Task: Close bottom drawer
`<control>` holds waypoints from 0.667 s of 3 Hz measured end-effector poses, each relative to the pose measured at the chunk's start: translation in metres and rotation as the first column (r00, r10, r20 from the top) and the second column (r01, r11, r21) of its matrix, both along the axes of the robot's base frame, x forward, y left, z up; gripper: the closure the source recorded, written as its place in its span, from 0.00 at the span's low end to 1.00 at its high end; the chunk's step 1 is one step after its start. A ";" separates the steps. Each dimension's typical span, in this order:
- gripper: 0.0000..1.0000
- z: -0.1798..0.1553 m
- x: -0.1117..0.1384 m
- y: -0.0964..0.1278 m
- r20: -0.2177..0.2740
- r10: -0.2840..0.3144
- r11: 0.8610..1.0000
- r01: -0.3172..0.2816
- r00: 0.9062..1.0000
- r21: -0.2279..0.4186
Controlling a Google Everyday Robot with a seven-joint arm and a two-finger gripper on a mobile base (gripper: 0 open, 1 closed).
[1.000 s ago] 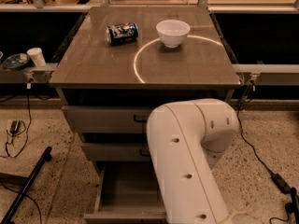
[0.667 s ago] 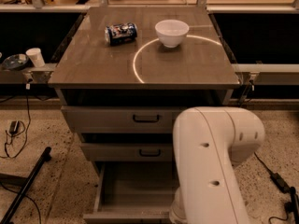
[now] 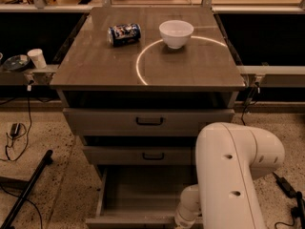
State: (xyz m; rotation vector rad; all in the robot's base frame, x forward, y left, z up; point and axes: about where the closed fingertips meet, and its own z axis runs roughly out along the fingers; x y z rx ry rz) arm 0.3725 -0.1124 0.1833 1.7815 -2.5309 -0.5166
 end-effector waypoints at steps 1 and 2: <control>0.00 0.002 0.003 0.001 0.063 -0.007 0.999 0.010 0.998 -0.047; 0.00 0.002 0.003 0.001 0.063 -0.007 0.999 0.010 0.998 -0.047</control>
Offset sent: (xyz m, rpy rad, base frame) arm 0.0030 0.0063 0.0070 -0.1367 -0.1733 -0.0279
